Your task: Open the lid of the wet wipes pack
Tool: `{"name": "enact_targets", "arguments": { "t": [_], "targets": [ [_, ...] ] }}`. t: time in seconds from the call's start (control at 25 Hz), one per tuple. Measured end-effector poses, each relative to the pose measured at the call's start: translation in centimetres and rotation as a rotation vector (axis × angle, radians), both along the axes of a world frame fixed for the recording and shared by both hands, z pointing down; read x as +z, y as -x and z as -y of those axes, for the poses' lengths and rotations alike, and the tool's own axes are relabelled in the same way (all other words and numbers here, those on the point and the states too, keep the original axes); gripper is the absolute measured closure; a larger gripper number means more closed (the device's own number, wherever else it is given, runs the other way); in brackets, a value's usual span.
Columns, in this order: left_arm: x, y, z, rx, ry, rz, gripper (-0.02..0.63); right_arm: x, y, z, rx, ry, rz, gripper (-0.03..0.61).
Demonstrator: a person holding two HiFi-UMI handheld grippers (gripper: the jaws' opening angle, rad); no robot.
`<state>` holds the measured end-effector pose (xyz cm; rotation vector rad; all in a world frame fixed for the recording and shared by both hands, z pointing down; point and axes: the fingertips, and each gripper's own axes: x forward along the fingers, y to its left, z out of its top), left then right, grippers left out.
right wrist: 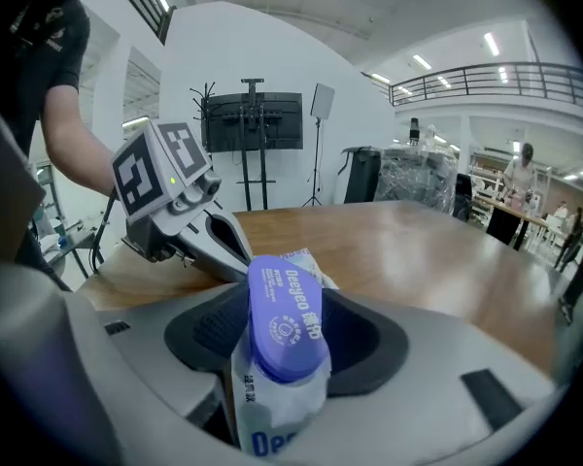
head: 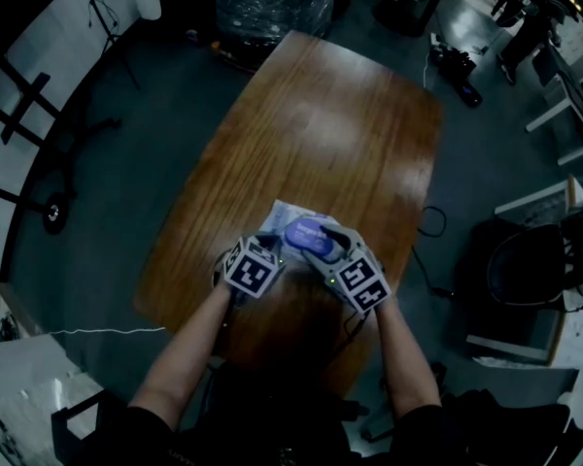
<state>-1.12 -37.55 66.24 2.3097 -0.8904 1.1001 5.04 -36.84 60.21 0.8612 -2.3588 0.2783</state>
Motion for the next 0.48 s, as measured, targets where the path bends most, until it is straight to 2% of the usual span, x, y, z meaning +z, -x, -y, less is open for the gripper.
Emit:
{"name": "enact_targets", "arguments": {
  "t": [0.08,0.2,0.36,0.44,0.48],
  "targets": [
    [-0.1,-0.1,0.1,-0.008,0.005,-0.019,0.608,-1.2,-0.3,0.2,0.016,-0.041,0.015,0.333],
    [-0.3,-0.2,0.2,-0.015,0.008,-0.044,0.607,-2.5,-0.7,0.4,0.042,-0.091,0.024,0.381],
    [-0.4,-0.3,0.3,-0.016,0.007,-0.046,0.608,-3.5,-1.6,1.1,0.078,-0.147,0.013,0.428],
    [-0.4,-0.3,0.3,-0.015,0.007,-0.046,0.608,-3.7,-2.1,1.6,0.102,-0.169,0.003,0.477],
    [-0.3,-0.3,0.3,-0.014,0.009,-0.047,0.607,-3.7,-2.2,1.8,0.112,-0.177,0.002,0.477]
  ]
}}
